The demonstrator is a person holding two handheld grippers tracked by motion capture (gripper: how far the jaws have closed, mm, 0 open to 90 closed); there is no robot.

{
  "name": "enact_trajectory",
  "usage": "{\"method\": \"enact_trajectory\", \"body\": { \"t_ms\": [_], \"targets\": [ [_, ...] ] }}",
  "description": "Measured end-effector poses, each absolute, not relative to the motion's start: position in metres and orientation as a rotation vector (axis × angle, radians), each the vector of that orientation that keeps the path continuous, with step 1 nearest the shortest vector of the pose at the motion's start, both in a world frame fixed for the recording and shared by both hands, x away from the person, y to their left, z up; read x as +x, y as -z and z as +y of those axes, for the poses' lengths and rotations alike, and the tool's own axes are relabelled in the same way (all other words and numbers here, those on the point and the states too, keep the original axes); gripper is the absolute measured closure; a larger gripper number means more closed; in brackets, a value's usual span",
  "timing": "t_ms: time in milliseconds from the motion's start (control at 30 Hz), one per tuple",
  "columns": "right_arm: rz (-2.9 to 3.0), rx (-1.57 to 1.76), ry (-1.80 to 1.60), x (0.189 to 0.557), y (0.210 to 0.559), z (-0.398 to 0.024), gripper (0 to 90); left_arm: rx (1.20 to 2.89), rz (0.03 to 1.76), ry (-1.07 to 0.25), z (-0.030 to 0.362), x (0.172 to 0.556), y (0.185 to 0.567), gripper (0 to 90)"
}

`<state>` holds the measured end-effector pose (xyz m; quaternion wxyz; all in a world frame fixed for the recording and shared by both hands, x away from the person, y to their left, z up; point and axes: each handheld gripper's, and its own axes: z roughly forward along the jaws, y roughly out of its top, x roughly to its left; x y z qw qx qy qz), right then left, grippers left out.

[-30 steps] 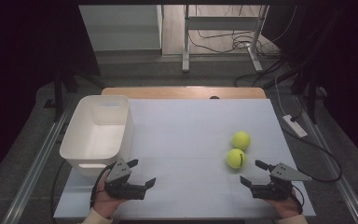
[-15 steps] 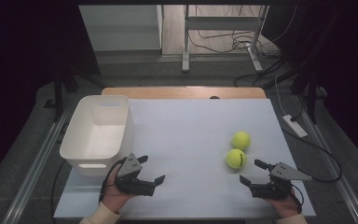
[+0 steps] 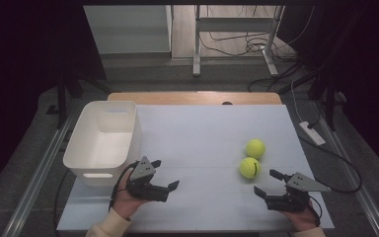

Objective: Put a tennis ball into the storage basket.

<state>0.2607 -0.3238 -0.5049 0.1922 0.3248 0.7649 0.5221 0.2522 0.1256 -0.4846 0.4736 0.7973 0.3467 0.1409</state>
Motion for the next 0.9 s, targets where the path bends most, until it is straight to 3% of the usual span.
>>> {"method": "enact_trajectory", "body": {
  "t_ms": [900],
  "targets": [
    [2.137, 0.896, -1.477, 0.261, 0.503, -0.321, 11.3, 1.971, 0.805, -0.31, 0.097, 0.276, 0.478, 8.2]
  ]
}}
